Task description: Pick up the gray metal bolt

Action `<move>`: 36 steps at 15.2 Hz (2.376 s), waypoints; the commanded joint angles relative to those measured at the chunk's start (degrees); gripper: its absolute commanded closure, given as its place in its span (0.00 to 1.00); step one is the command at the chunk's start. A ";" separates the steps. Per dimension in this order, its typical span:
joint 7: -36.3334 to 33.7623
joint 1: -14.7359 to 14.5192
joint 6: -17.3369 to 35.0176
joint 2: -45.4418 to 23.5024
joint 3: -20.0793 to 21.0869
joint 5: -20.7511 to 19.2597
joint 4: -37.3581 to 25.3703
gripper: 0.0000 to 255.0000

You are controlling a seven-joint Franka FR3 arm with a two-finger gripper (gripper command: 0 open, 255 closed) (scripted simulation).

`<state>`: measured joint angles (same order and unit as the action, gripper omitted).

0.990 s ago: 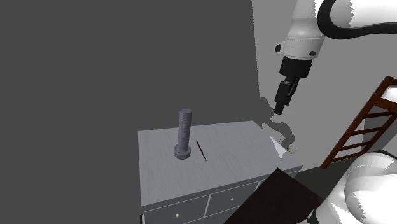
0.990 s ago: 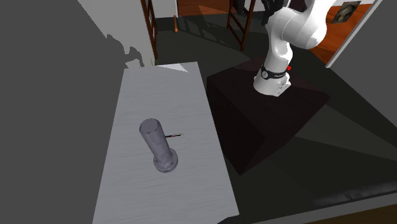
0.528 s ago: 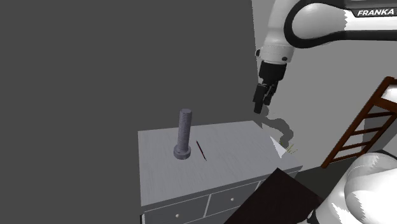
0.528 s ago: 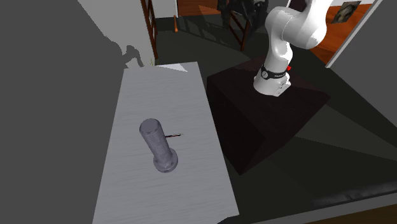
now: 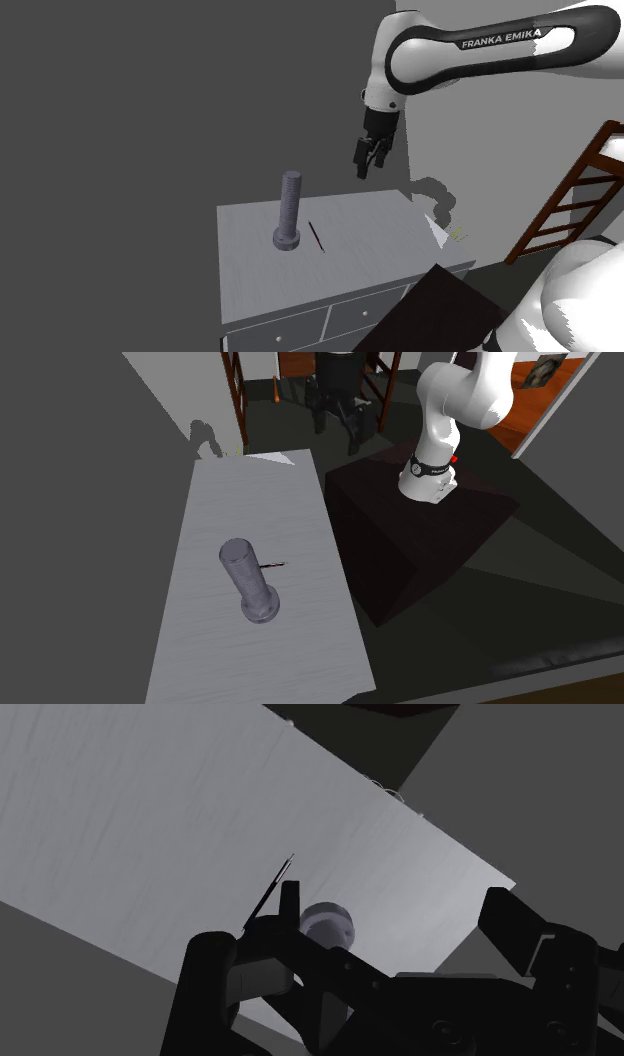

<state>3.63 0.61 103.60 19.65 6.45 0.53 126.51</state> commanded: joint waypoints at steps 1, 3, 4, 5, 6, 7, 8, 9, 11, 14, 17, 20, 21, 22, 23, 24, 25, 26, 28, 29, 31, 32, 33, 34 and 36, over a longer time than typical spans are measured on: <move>-0.54 0.03 2.66 -4.31 0.37 -0.18 -1.89 0.00; -1.05 0.05 4.47 -8.62 0.66 -0.49 -4.57 0.00; -1.30 0.05 5.27 -10.78 0.79 -0.68 -6.03 0.00; -1.56 0.04 6.00 -12.95 0.91 -0.88 -7.56 0.00; -1.82 0.02 6.66 -15.13 1.02 -1.09 -9.16 0.00; -2.08 -0.02 7.25 -17.31 1.12 -1.32 -10.85 0.00; -2.34 -0.07 7.77 -19.51 1.20 -1.57 -12.61 0.00; -2.59 -0.15 8.21 -21.71 1.27 -1.82 -14.46 0.00; -3.08 -0.34 8.87 -26.14 1.36 -2.34 -18.40 0.00; -3.74 -0.74 9.28 -32.90 1.40 -3.14 -25.00 0.00; -4.28 -1.31 8.96 -39.89 1.33 -3.91 -32.57 0.00; -4.58 -1.88 8.11 -45.72 1.18 -4.45 -39.46 0.00; -4.61 -1.89 8.78 -45.92 1.15 -4.48 -39.00 0.00; -4.63 -1.89 9.45 -46.14 1.13 -4.52 -38.55 0.00; -4.66 -1.89 10.11 -46.37 1.11 -4.56 -38.12 0.00; -4.69 -1.90 10.76 -46.61 1.09 -4.60 -37.70 0.00; -4.72 -1.90 11.41 -46.86 1.06 -4.64 -37.30 0.00; -4.76 -1.91 12.06 -47.12 1.04 -4.69 -36.91 0.00; -4.81 -1.92 13.07 -47.54 1.01 -4.76 -36.31 0.00; -4.81 -1.92 13.06 -47.55 1.01 -4.76 -36.33 0.00; -4.76 -1.89 13.09 -47.66 0.99 -4.77 -36.42 1.00; -4.76 -1.89 13.06 -47.67 0.99 -4.77 -36.46 1.00; -4.77 -1.89 13.07 -47.62 0.99 -4.77 -36.40 1.00; -4.76 -1.88 13.07 -47.63 0.99 -4.77 -36.41 1.00; -4.76 -1.88 13.06 -47.65 0.99 -4.77 -36.44 1.00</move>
<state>-1.12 -1.28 116.66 -27.93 7.45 -4.23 90.03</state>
